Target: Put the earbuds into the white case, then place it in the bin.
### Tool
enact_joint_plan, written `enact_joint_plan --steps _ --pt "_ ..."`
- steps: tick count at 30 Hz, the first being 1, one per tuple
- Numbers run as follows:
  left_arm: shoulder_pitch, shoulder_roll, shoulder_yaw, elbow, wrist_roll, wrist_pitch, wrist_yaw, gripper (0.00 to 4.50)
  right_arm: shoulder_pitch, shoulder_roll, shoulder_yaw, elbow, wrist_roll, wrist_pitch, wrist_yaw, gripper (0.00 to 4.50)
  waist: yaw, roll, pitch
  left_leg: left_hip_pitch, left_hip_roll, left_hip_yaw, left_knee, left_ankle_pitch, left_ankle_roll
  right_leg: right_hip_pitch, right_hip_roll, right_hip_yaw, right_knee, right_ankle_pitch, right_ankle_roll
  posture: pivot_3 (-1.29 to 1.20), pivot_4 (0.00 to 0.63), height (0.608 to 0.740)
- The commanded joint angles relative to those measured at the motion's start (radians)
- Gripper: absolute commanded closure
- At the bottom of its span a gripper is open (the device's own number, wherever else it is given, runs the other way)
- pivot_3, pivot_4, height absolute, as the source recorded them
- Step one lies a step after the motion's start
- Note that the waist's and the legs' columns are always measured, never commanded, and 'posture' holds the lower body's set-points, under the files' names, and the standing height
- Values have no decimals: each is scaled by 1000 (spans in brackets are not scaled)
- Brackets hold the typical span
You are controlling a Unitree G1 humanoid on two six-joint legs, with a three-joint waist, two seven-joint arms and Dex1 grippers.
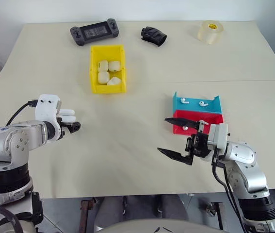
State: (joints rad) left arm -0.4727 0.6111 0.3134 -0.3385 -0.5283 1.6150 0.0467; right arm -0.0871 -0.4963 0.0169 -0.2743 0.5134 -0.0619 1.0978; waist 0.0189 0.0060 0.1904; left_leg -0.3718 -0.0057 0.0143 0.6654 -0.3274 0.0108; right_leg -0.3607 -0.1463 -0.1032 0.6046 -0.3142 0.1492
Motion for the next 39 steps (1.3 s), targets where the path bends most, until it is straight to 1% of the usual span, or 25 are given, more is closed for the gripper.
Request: enact_joint_plan --steps 1,7,11,12,13,16,17,20,23,24,27,29,31,34,35,37,39 --pt "-19 -18 0 18 40 -1 14 32 9 0 -7 -46 12 -2 -13 0 3 0 0 0 0 0 0 0 0 0 0 0 0 0 0 0 150 740" --pt "-51 -66 -3 54 112 -1 17 32 7 4 0 -43 6 -8 -23 0 7 0 0 1 0 0 1 1 -1 0 0 0 2 0 0 0 150 740" --pt "-49 -66 -4 56 136 -1 -5 32 4 10 8 -42 2 -12 -32 0 5 0 0 1 0 0 1 1 -2 0 0 0 3 0 0 0 150 740" --pt "-47 -65 -4 55 141 -1 -9 423 3 11 9 -41 2 -13 -33 0 5 0 0 2 0 0 1 1 -2 0 0 0 3 0 0 0 150 740" --pt "-42 -59 -7 54 141 -1 -15 603 3 11 10 -40 1 -14 -34 0 5 0 0 2 0 0 1 1 -2 0 0 0 3 0 0 0 150 740" --pt "-21 -34 -20 46 134 -1 -44 1542 1 12 13 -36 -2 -18 -37 0 4 0 0 1 0 0 1 1 -2 0 0 0 3 0 0 0 150 740" --pt "-19 -29 -22 43 134 -1 -53 1722 0 12 14 -36 -2 -18 -38 0 4 0 0 2 0 0 1 1 -2 0 0 0 3 0 0 0 150 740" --pt "-1 -6 -15 14 146 -26 -78 1724 -1 14 14 -32 -4 -20 -41 0 1 0 0 2 0 0 0 1 -2 0 0 0 3 0 -1 0 150 740" --pt "79 66 -25 -27 142 -207 -173 1724 -1 13 12 -27 -8 -23 -42 0 -5 0 0 2 0 1 -1 1 -2 -1 0 1 3 0 -1 0 150 740" --pt "115 91 -29 -44 139 -293 -223 1724 -1 11 10 -26 -9 -23 -43 0 -8 0 0 1 1 1 -1 1 -2 -1 0 1 3 0 -1 0 150 740" --pt "209 119 -8 -78 128 -499 -340 1724 -7 1 -10 -20 -11 -22 -48 0 -10 0 0 1 1 1 -2 1 -2 -2 0 1 2 -1 -1 0 150 740" --pt "273 139 2 -74 144 -639 -406 1724 -14 -19 -42 -11 -6 -19 -51 0 -5 0 0 0 1 1 -2 1 -2 -1 0 1 0 -1 -1 0 150 740" --pt "325 120 14 -87 108 -858 -562 1724 -15 -60 -96 1 5 -10 -48 0 1 0 0 0 0 1 -1 1 -2 -1 -1 0 -1 -1 -1 0 150 740" --pt "375 56 14 -107 31 -1089 -751 1724 6 -127 -179 17 22 -3 -32 0 10 0 0 -1 0 1 -1 1 -1 0 -2 -1 -4 -1 -1 0 150 740" --pt "385 37 8 -104 20 -1148 -791 1724 14 -142 -199 21 26 -2 -30 0 11 0 0 -1 0 1 -1 1 -1 1 -2 -1 -5 0 -1 0 150 740" --pt "396 15 -23 -98 -20 -1187 -873 1724 40 -172 -244 25 32 -1 -22 0 8 0 0 -1 0 2 -1 0 0 1 -2 -1 -6 0 -1 0 150 740" --pt "378 -20 -91 -78 -53 -1228 -959 1724 90 -209 -311 31 40 3 -13 0 8 1 0 -1 0 3 -2 1 0 1 -1 -1 -5 0 -1 0 150 740"
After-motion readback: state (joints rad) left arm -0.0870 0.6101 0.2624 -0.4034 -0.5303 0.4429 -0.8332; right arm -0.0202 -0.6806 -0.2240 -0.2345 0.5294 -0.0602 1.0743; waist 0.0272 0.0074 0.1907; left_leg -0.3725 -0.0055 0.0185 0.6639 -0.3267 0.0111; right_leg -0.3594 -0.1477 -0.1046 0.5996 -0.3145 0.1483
